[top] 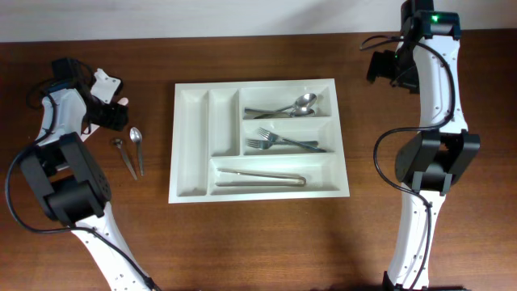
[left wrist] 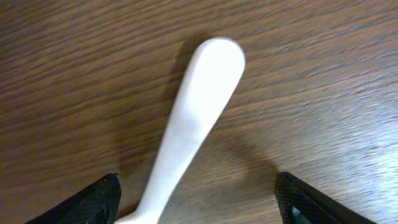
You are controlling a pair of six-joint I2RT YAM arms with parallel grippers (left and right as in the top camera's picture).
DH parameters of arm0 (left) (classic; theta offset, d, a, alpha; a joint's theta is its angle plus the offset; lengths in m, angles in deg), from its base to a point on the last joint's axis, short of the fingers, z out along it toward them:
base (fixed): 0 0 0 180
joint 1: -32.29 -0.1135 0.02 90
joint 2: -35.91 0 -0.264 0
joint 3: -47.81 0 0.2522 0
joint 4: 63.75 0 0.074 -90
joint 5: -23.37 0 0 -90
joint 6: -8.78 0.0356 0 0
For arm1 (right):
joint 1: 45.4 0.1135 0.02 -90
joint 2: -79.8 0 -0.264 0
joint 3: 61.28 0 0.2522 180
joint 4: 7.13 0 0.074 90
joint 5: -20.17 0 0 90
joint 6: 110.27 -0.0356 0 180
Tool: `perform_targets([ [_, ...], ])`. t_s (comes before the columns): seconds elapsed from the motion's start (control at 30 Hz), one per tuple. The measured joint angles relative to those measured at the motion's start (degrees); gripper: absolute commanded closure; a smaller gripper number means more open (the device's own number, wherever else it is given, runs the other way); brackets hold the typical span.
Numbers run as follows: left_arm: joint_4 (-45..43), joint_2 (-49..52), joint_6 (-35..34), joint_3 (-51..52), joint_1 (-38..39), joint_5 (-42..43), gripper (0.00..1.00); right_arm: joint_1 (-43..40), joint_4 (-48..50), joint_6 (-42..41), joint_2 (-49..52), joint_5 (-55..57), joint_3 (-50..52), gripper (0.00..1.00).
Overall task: Pack container
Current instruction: 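Lower the left gripper and grasp the pink plastic knife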
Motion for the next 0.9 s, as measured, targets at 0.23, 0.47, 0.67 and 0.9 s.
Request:
perform_targets([
  [0.23, 3.2, 0.3, -0.2, -0.6, 0.2, 2.2, 0.23, 0.0, -0.5, 0.0, 0.0, 0.0, 0.0, 0.01],
  [0.47, 9.2, 0.3, 0.1, -1.4, 0.3, 1.9, 0.31, 0.0, -0.5, 0.0, 0.0, 0.0, 0.0, 0.01],
  [0.67, 15.1, 0.2, 0.2, -1.9, 0.3, 1.8, 0.36, 0.0, -0.5, 0.0, 0.0, 0.0, 0.0, 0.01],
  [0.9, 15.4, 0.1, -1.7, -1.9, 0.5, 0.9, 0.44, 0.0, -0.3, 0.0, 0.0, 0.0, 0.0, 0.01],
])
